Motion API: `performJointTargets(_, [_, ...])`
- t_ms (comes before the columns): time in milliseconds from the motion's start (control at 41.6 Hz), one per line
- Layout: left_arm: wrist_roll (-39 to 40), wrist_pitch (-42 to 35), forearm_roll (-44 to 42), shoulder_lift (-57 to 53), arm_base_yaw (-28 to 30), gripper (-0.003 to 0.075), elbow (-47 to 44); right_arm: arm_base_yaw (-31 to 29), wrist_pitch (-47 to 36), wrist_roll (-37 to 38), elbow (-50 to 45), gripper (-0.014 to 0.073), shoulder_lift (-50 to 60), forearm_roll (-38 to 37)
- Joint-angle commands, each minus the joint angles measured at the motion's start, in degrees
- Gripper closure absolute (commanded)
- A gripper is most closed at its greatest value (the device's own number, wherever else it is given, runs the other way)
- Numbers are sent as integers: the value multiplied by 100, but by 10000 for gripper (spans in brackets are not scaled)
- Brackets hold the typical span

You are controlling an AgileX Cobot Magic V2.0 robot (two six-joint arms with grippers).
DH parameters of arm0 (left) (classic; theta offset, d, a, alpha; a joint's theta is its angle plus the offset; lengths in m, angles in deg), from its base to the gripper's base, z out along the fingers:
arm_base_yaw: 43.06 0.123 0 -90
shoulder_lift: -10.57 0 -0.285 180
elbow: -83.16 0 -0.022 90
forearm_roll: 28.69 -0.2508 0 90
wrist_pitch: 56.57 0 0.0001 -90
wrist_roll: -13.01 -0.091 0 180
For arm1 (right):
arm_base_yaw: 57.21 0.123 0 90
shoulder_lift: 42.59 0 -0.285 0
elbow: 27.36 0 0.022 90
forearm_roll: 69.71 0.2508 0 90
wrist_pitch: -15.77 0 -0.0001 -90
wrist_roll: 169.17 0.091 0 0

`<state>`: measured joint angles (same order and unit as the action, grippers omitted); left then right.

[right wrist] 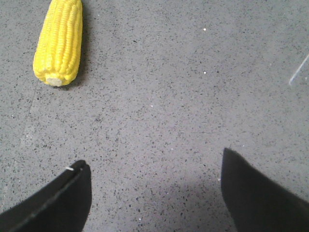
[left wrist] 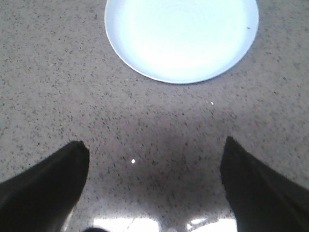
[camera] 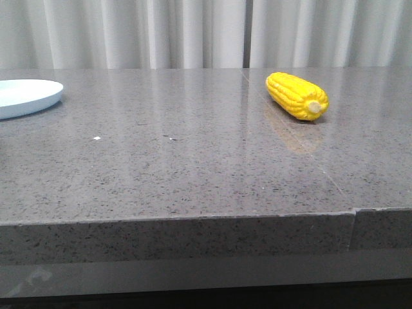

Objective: Place corn on plate with both arms
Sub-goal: 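Lower the left gripper and grasp the rim of the white plate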

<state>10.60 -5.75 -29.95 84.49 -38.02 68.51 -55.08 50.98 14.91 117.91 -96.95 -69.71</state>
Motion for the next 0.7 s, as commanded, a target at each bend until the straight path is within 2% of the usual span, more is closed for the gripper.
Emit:
performJointTargets(0, [-457,-326,625,380,353,174,531,-21,-319,-36,192,13,10,-107])
performJointTargets(96, [-1120,-298,1525,937,743,174,895,-21,-319,-36,192,13,10,-107])
performJointTargets(144, [-1206,-301,1753,1165,894,174,1044,-21,-319,-36,192,13,10,-107])
performJointTargets(288, [-1206,-364,1763,1953,1060,174,1533,-21,-319,-36,192,13,10,-107])
performJointTargets(673, [-1206,-462,1773,3518,1052,175,2588,-21,-314,-36,192,13,10,-107])
